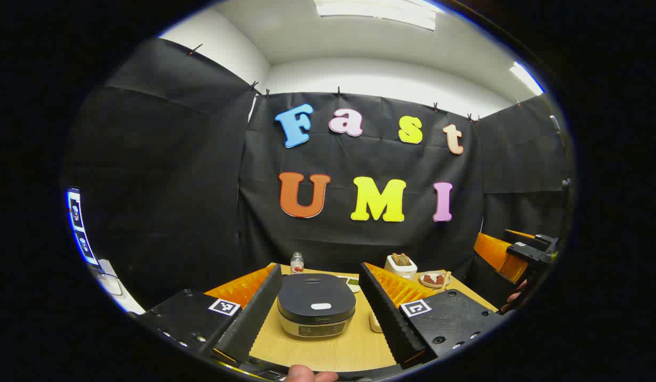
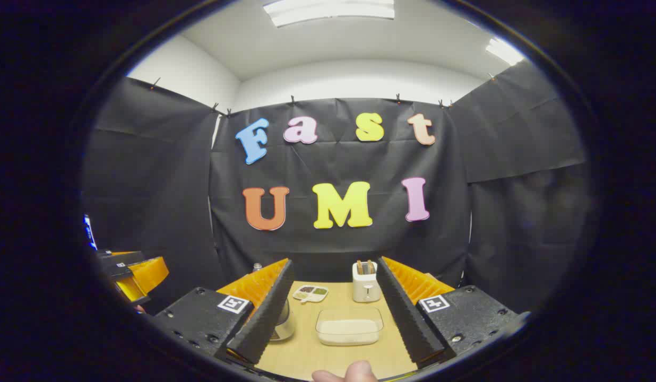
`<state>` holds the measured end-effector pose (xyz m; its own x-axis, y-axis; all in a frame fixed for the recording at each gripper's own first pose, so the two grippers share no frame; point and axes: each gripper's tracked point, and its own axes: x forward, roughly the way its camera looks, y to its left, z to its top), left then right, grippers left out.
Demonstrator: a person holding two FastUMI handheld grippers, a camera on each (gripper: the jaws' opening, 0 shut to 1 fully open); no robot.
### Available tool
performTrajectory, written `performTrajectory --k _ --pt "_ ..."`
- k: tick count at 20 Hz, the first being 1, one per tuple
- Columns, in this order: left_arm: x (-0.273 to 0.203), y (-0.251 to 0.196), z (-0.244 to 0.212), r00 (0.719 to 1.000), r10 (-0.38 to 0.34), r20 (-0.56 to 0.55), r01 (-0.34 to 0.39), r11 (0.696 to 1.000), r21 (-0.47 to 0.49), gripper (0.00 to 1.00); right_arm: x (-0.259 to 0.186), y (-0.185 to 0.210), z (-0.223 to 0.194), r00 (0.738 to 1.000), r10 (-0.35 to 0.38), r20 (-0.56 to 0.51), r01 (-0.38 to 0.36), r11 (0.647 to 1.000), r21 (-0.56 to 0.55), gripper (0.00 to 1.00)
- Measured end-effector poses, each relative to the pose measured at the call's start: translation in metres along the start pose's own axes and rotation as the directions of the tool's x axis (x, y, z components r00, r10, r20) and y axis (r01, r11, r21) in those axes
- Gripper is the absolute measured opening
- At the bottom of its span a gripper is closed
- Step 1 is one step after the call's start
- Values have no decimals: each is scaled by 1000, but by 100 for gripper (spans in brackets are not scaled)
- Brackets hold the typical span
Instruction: Close the left gripper, press the button to open the rice cooker; take a wooden spoon from the chopstick holder with the right hand, scoop a spoonful of rice and pour it into the rice cooker, then put the wooden spoon back into the chopstick holder.
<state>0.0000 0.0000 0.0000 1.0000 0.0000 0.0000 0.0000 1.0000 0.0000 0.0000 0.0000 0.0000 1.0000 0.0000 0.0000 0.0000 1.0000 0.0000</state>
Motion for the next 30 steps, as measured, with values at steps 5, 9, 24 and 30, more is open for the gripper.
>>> performTrajectory --k 5,9,24,30 --pt "1 -10 -1 1000 -11 -12 11 1000 11 94 0 -17 -11 999 -35 -32 36 999 20 100" --pt "1 -8 -5 1000 -1 -27 1 1000 10 94 -2 -21 -11 998 -46 -35 46 999 16 100" --pt "1 -1 -30 989 85 -120 -88 996 -17 94 20 -28 -22 997 4 -73 -7 999 -42 100" --pt "33 -16 -39 977 139 -161 -140 990 3 94 67 -59 -30 994 60 -86 -64 996 -54 100"
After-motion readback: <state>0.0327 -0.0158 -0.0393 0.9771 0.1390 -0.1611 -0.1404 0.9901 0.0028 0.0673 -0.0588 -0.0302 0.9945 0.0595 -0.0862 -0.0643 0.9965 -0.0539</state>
